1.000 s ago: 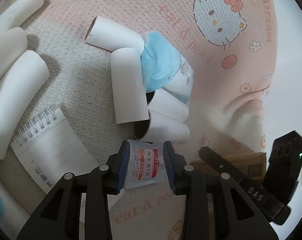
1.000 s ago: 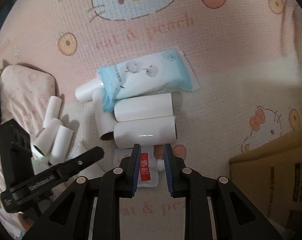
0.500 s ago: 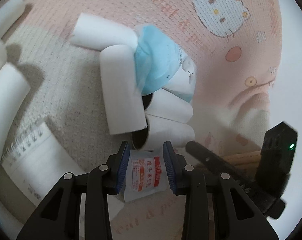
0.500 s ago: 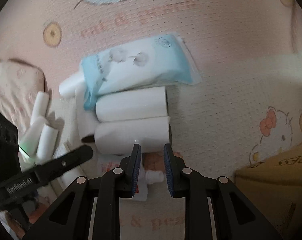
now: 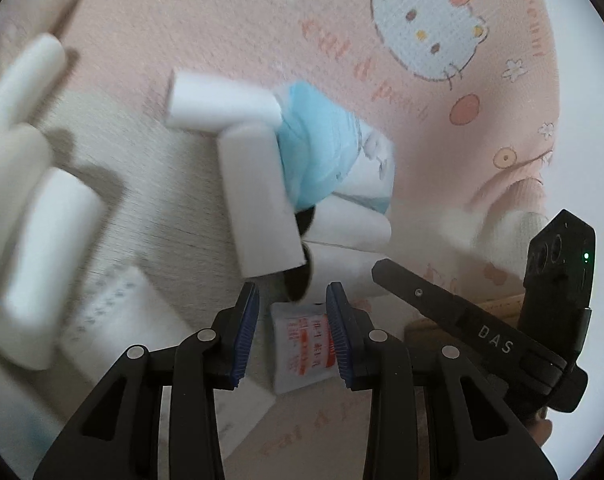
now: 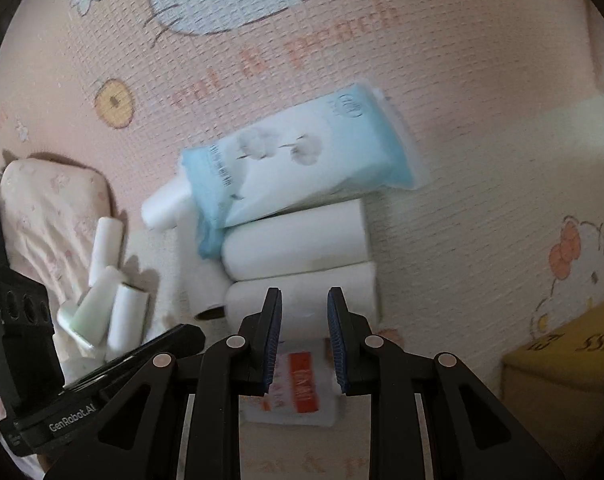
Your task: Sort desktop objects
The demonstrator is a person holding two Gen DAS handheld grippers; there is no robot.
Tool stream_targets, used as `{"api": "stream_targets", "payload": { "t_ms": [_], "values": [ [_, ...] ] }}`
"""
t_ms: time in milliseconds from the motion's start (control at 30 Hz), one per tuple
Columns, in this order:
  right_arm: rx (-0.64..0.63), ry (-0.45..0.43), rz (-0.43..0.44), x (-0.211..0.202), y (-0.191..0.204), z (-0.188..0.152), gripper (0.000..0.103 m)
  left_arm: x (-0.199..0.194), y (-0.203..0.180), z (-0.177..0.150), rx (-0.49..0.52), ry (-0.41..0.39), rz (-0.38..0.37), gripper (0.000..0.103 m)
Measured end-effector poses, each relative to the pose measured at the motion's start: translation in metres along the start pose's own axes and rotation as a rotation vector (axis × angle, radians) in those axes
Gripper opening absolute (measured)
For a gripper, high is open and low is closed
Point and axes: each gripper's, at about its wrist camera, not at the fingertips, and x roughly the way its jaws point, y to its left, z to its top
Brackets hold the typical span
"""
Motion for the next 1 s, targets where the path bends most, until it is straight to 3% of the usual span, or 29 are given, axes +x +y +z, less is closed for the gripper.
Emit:
{"api": "stream_targets", "payload": {
  "t_ms": [233, 367, 567, 667, 767, 933, 1000],
  "values": [
    [-0.127, 0.001, 0.093, -0.008, 0.053, -0.017, 0.020, -0.055, 0.014, 0.017, 0.110, -0.021, 0.175, 0.040],
    [-0.183, 0.033, 0.116, 0.001, 0.077, -0.034, 0.020, -0.068, 0.031, 0.029, 0.107, 0.041, 0.132, 0.040],
    [-0.160, 0.090, 0.054, 0.019, 0.072, -0.071, 0.020, -0.037, 0.014, 0.037, 0.303, 0.210, 0.210, 0.048],
    [-0.145, 0.104, 0.040, 0.017, 0.066, -0.086, 0.020, -0.012, 0.015, 0.035, 0.318, 0.316, 0.254, 0.048],
    [-0.127, 0.102, 0.023, 0.014, 0.063, -0.098, 0.020, 0.007, 0.020, 0.033, 0.314, 0.368, 0.291, 0.048],
    [-0.058, 0.118, 0.014, 0.019, 0.059, -0.110, 0.020, 0.018, 0.024, 0.031, 0.344, 0.371, 0.416, 0.048],
    [-0.035, 0.119, 0.021, 0.020, 0.062, -0.112, 0.020, 0.020, 0.024, 0.029, 0.350, 0.375, 0.408, 0.048]
  ]
}}
